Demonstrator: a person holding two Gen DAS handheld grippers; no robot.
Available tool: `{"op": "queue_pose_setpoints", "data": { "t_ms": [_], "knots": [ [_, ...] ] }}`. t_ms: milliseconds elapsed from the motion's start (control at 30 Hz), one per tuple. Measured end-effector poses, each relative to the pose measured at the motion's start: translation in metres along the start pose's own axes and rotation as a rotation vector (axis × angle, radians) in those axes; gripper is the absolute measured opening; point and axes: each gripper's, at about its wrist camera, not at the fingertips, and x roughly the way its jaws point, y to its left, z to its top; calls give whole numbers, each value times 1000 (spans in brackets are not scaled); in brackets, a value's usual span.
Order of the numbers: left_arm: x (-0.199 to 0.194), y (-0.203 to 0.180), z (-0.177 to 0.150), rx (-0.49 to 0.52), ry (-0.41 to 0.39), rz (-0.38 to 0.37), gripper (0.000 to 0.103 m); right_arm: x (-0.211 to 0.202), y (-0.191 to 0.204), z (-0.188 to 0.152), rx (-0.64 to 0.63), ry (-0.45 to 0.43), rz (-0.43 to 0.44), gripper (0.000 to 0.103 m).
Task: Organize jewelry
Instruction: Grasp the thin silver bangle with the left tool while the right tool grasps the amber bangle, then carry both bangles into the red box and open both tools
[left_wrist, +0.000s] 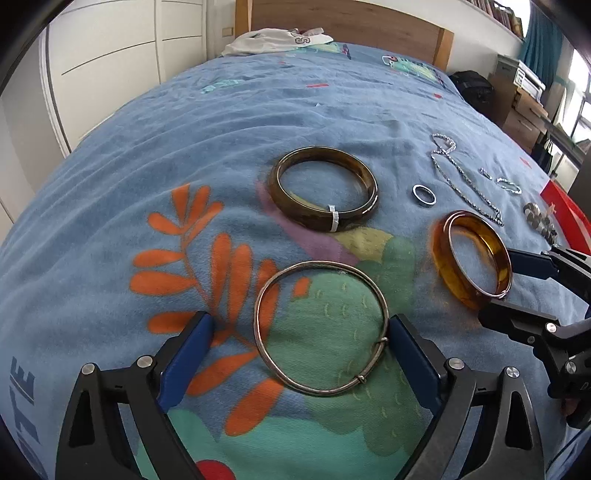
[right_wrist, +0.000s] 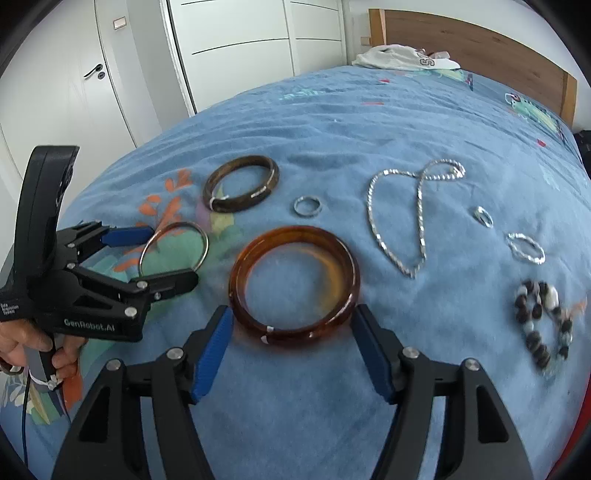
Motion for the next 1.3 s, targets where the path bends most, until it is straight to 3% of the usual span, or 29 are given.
{"op": "queue_pose_setpoints", "data": {
  "t_ms": [233,900,1133,1300],
  "knots": [
    [-3,3,-1,-2,-2,2,88,2,4,9,-21,-10,49,77],
    [-5,8,-6,-22,-15,-22,84,26,-1,23,40,35,27,78],
    [-8,12,-6,-37,-23,-18,70,23,-6,22,70,33,35,76],
    [-10,11,-5,-35,-21,-16,70,15,-8,18,71,36,43,76]
  ]
}}
